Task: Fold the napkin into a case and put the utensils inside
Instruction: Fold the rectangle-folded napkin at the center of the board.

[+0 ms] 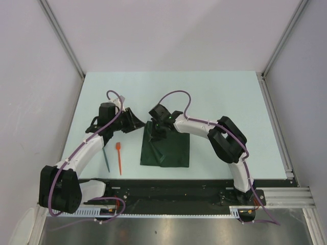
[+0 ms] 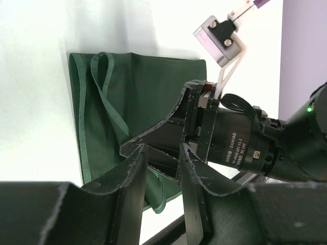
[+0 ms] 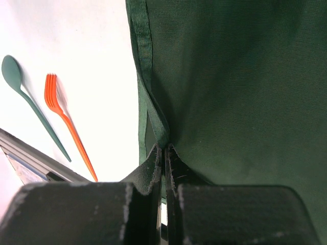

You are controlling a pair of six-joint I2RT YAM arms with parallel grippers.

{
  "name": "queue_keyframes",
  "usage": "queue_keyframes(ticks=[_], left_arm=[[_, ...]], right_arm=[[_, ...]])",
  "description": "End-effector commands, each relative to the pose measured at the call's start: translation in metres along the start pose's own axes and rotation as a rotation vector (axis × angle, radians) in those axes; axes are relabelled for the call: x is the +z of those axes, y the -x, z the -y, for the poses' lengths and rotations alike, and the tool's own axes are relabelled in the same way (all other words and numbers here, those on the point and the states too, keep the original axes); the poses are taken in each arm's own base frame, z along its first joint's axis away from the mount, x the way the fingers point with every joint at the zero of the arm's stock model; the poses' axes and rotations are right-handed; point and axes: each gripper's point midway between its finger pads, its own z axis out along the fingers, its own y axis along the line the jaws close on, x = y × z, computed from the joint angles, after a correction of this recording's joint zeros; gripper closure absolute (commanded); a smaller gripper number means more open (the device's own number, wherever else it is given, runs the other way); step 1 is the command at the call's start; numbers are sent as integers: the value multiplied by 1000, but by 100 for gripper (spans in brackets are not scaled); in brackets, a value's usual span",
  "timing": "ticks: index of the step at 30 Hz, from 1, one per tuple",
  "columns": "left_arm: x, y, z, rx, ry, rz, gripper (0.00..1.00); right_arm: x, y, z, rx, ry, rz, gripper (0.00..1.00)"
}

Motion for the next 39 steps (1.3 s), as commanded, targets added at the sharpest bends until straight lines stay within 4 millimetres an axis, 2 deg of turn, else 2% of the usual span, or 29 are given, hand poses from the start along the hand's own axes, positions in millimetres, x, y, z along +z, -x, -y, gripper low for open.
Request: queue_keyframes(ticks=[1, 30, 34, 39], left_arm=[[-8, 6, 6, 35, -32, 28, 64], [-8, 6, 5, 27, -34, 29, 64], [-9, 7, 5, 29, -34, 31, 63], [-9, 8, 6, 31, -34, 33, 63]], right_arm=[[2, 7, -22, 2, 56, 9, 100], [14, -1, -18, 4, 39, -28, 99], [14, 2, -17, 5, 35, -21, 89], [3, 10, -24, -12, 71, -8, 64]])
